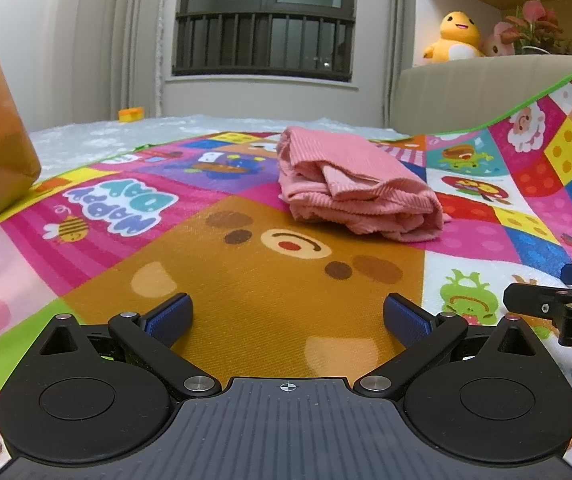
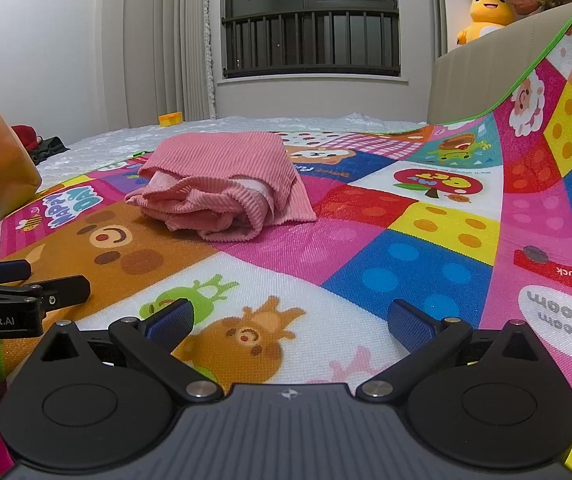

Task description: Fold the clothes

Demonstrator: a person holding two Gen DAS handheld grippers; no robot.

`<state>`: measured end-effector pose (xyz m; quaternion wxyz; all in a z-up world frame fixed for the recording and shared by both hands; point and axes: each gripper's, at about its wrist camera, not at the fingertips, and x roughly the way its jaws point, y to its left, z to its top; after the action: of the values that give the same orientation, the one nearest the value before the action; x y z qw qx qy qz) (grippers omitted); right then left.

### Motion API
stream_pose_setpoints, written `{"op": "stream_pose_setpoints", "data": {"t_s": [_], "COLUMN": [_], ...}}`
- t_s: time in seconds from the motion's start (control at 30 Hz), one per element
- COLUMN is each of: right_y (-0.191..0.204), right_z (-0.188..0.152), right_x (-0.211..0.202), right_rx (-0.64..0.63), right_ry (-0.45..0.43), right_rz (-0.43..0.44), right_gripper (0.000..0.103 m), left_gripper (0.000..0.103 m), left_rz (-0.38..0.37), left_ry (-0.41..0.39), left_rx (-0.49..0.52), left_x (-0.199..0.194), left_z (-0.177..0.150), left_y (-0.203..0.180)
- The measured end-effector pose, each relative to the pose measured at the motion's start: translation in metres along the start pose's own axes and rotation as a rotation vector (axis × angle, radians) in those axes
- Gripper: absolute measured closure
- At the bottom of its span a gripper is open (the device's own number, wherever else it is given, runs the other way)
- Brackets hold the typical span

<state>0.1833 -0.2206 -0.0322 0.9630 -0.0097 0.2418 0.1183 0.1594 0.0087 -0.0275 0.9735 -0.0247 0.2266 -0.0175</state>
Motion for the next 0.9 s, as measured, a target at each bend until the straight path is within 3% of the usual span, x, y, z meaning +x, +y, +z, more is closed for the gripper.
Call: {"op": "stream_pose_setpoints", "data": {"t_s": [0.9], "right_y": [0.0002], "right_z": [0.0004], "right_x": [0.0025], "right_rx": [0.002], "right_ry": [0.020], "right_rz": [0.001], "right_gripper": [0.000], "left_gripper": [0.000], "left_rz": [0.013], "left_ry": [0.021], "left_rx": [0.006], "left_x": [0.0018], "left_z": [0.0011], "left_y": [-0.0017]}}
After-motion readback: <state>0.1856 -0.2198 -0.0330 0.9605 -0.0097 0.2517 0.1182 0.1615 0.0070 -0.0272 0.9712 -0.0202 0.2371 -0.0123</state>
